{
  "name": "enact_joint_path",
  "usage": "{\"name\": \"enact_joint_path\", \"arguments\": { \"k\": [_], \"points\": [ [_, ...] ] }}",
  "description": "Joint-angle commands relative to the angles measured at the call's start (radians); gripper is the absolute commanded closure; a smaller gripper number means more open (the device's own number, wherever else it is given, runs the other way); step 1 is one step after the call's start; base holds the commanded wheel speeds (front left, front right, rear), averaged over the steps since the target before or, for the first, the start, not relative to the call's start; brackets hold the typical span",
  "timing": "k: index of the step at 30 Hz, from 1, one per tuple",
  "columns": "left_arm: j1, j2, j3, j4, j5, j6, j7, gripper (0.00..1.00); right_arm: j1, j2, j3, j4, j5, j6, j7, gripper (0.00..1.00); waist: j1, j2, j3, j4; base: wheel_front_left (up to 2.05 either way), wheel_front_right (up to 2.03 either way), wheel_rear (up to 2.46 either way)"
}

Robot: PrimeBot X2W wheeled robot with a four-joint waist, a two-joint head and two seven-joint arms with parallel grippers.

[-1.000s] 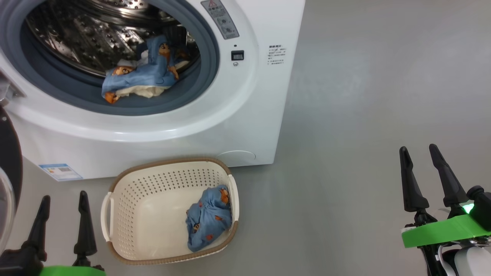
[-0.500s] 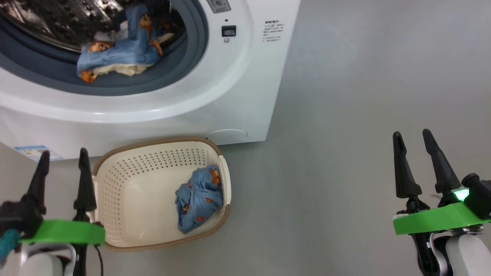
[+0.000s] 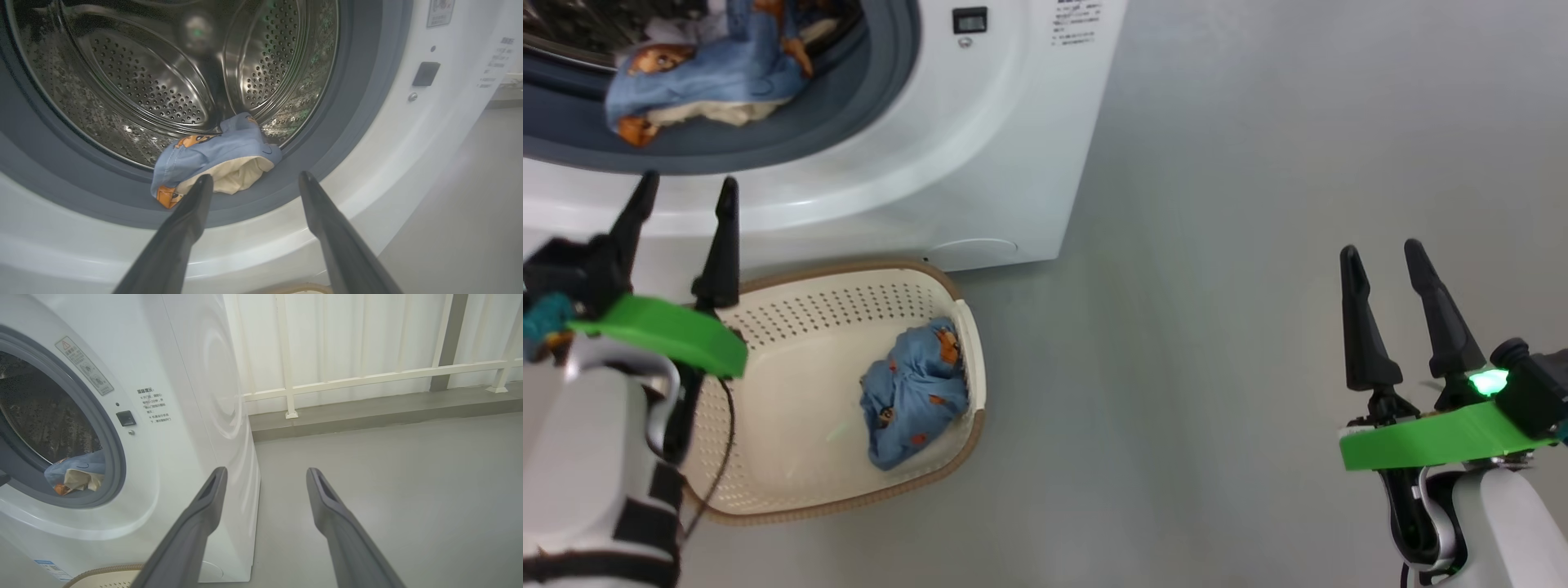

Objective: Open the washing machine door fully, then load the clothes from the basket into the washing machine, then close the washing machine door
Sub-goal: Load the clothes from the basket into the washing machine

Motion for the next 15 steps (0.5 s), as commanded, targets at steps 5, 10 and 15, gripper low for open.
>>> {"name": "enact_joint_path", "arguments": {
  "k": [5,10,15],
  "points": [
    [-0.155,0.08,0.015,0.133,-0.007,-0.002,0.005,0.0,-0.036,0.006,0.024,-0.026,-0.001,0.004,-0.008,0.0,-0.0002,0.0,0.056,-0.051,0.0,0.0,0.0],
    [-0.264,0.112,-0.004,0.266,0.013,-0.002,0.009,0.0,-0.05,0.016,0.026,-0.026,0.002,0.004,-0.008,0.0,-0.0002,0.0,0.085,-0.082,0.0,0.0,0.0],
    [-0.332,0.127,-0.031,0.349,0.043,0.01,0.009,0.0,-0.06,0.024,0.029,-0.027,0.002,0.004,-0.008,0.0,-0.0002,0.0,0.103,-0.1,0.0,0.0,0.0]
  ]
}}
